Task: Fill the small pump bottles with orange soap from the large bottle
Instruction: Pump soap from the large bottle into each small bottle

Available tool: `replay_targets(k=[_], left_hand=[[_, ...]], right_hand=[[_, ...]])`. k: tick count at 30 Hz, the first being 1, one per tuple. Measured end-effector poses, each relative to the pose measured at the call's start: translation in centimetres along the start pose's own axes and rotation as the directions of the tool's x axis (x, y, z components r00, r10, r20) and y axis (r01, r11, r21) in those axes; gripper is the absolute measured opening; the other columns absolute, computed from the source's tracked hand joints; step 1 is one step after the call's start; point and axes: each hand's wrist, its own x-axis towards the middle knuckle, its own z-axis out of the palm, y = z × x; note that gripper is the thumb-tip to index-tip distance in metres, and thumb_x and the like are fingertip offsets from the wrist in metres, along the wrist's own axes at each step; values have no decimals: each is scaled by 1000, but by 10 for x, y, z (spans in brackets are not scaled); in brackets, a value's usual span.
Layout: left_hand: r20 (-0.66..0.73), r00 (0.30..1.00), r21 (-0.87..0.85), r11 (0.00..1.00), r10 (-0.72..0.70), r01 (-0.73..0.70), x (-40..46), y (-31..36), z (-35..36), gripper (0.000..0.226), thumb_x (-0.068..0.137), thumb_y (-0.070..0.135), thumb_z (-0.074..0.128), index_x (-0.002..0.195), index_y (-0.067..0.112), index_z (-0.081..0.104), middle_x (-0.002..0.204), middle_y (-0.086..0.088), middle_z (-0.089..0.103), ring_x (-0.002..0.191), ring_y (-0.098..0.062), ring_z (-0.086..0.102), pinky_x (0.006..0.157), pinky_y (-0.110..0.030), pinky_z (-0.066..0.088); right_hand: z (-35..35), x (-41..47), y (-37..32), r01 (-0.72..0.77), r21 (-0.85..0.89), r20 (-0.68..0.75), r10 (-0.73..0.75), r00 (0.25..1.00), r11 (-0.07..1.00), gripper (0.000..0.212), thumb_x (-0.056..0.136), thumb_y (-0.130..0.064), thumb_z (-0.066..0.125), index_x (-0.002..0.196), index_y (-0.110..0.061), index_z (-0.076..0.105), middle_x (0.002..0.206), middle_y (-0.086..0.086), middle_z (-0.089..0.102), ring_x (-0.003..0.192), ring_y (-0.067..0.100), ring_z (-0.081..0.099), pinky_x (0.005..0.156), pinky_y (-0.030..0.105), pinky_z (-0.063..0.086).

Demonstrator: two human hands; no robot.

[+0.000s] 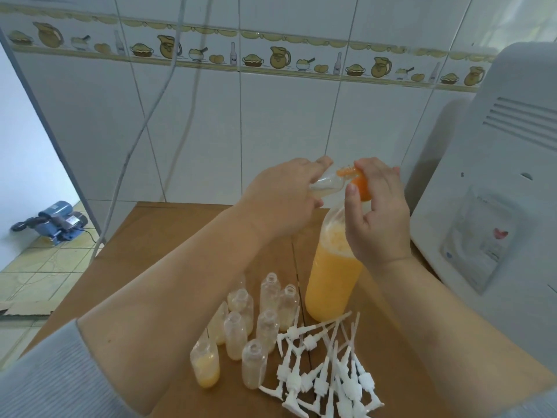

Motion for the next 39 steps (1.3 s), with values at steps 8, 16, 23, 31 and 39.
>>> replay_targets(k=[8, 16, 23, 31, 39], left_hand=[[-35, 999, -5, 1000, 23, -23, 3, 2, -6, 60, 93, 28, 56, 146, 30, 29, 129, 7, 52, 116, -13, 50, 92, -25, 37], [-6, 1000, 16, 1000, 1, -1, 3, 0, -5, 61, 93, 28, 56, 147, 29, 28, 130, 6, 52, 117, -15, 50, 94, -27, 38], [-14, 1000, -21, 1000, 5, -5, 6, 4, -2, 59, 91, 27, 58, 145, 30, 32, 126, 6, 54, 115, -14, 50, 95, -29, 41], [-46, 999, -10, 1000, 4, -5, 2, 3, -6, 57, 92, 26, 59, 143, 29, 33, 122, 5, 55, 112, -15, 51, 95, -34, 43], [10, 1000, -35, 999, 0, 1, 1, 1, 4, 61, 92, 28, 58, 146, 28, 30, 128, 5, 53, 117, -15, 49, 97, -32, 41]], right_hand=[[-1, 7, -2, 14, -13, -68, -15, 998, 1000, 44, 96, -29, 34, 122, -2, 55, 120, 11, 58, 120, 16, 45, 117, 28, 15], [0, 7, -4, 1, -4, -12, -1, 1000, 1000, 48, 97, -34, 31, 123, -3, 55, 122, 10, 58, 121, 17, 45, 117, 23, 10], [0, 4, -1, -18, 61, -81, 23, 996, 998, 40, 95, -23, 34, 121, -1, 55, 118, 12, 58, 114, 17, 47, 104, 49, 37], [-11, 16, -13, -11, 97, -57, 17, 998, 995, 46, 96, -31, 32, 113, -1, 62, 111, 4, 60, 110, 17, 51, 108, 49, 33], [2, 2, 3, 26, 76, -93, -19, 996, 997, 40, 96, -20, 33, 114, 1, 61, 111, 13, 64, 110, 22, 54, 104, 50, 37]])
